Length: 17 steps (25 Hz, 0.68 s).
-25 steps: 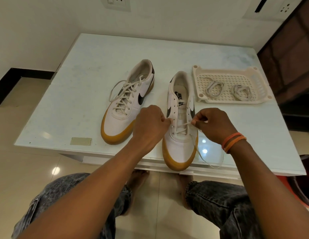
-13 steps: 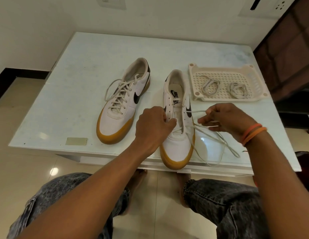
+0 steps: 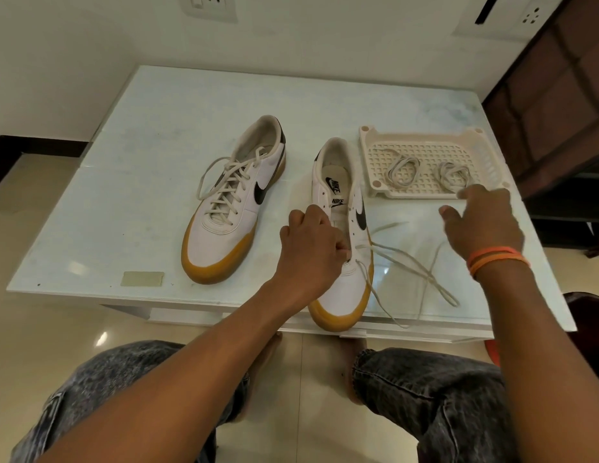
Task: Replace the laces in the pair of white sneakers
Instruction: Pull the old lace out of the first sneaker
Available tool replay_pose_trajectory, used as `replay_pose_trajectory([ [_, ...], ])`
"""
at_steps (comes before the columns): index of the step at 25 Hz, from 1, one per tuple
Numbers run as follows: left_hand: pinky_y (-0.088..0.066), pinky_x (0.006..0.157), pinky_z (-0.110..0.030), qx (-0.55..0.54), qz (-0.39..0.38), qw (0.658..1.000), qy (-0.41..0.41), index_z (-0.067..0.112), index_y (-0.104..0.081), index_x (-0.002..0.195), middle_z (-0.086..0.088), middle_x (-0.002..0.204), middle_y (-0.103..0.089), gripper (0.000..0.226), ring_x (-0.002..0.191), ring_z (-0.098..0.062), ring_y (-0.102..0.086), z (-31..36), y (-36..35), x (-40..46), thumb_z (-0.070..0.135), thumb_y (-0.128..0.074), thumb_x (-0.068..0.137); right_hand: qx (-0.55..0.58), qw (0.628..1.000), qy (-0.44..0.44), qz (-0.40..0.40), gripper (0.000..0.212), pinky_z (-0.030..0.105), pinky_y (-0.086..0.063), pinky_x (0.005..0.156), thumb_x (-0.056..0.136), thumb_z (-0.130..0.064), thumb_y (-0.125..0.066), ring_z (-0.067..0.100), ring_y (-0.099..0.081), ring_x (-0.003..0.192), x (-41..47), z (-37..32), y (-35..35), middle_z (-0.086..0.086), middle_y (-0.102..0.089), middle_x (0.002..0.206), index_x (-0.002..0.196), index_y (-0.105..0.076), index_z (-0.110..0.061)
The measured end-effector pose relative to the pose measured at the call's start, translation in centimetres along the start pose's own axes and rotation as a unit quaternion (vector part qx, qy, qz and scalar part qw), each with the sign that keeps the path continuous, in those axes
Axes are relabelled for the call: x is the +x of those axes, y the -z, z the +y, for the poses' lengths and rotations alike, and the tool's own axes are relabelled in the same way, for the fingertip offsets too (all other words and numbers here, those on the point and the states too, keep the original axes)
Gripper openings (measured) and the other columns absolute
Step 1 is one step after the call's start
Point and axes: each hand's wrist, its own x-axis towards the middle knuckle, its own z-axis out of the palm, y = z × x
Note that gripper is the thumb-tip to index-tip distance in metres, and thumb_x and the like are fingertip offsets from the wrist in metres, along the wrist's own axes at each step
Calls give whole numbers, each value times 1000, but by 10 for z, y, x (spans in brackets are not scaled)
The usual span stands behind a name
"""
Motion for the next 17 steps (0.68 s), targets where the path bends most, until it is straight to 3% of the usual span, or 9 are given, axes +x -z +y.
replay_pose_trajectory([
  [1,-26,80,-27,-23,-9,1000,18,24,-73,95,7,103,-36,13,104,-16,-34,0,0,1,28,-62,92,58,994,91,7,38,34,-41,100,92,-22,-61,33,-55,111,-6,-14,-4,18,-46,132,129,-55,-14],
  [3,-29,80,-27,-82,-28,995,56,22,-74,87,7,102,-36,9,103,-14,-33,0,-1,4,26,-66,88,124,954,269,-52,50,15,-38,96,90,-1,-58,15,-49,112,-20,-38,-14,15,-44,135,137,-52,-19],
  [5,-39,81,-32,-130,-48,988,66,21,-75,80,6,100,-47,9,101,-14,-41,-4,2,8,28,-71,84,63,917,372,-131,68,26,-47,92,84,15,-50,17,-48,114,-28,-46,-29,14,-37,142,138,-51,-26],
  [7,-52,76,-38,-177,-94,978,54,15,-76,73,3,85,-64,12,86,-12,-58,-11,14,14,26,-75,79,-11,908,385,-168,75,44,-52,84,80,19,-45,24,-52,117,-32,-48,-40,8,-33,147,134,-55,-33],
  [9,-55,73,-33,-238,-179,953,64,6,-76,78,-1,77,-71,13,77,-9,-65,-19,37,17,19,-76,78,-17,910,378,-169,76,47,-53,78,81,19,-44,22,-55,113,-30,-46,-42,4,-35,148,129,-57,-38],
  [11,-54,82,-27,-279,-251,921,104,3,-76,85,-6,88,-74,12,90,-13,-67,-29,58,19,14,-73,79,4,911,378,-164,77,48,-52,83,82,20,-42,23,-54,118,-23,-43,-39,4,-43,144,125,-60,-41],
  [13,-49,77,-19,-295,-281,903,137,7,-77,88,-4,92,-74,11,92,-14,-64,-35,67,17,15,-73,80,34,915,363,-172,75,45,-48,96,83,21,-41,24,-47,130,-20,-43,-36,6,-48,142,123,-62,-39],
  [15,-44,65,-15,-263,-210,932,134,14,-76,88,0,89,-71,14,85,-10,-61,-30,64,16,26,-74,81,59,914,350,-198,67,27,-40,102,87,18,-42,24,-47,129,-24,-45,-35,9,-49,141,125,-62,-33],
  [17,-42,68,-20,-164,-64,982,72,23,-73,89,7,90,-59,17,85,-7,-55,-20,53,15,39,-72,81,92,910,345,-209,58,12,-34,96,88,14,-48,24,-53,120,-30,-51,-33,11,-53,136,128,-61,-27],
])
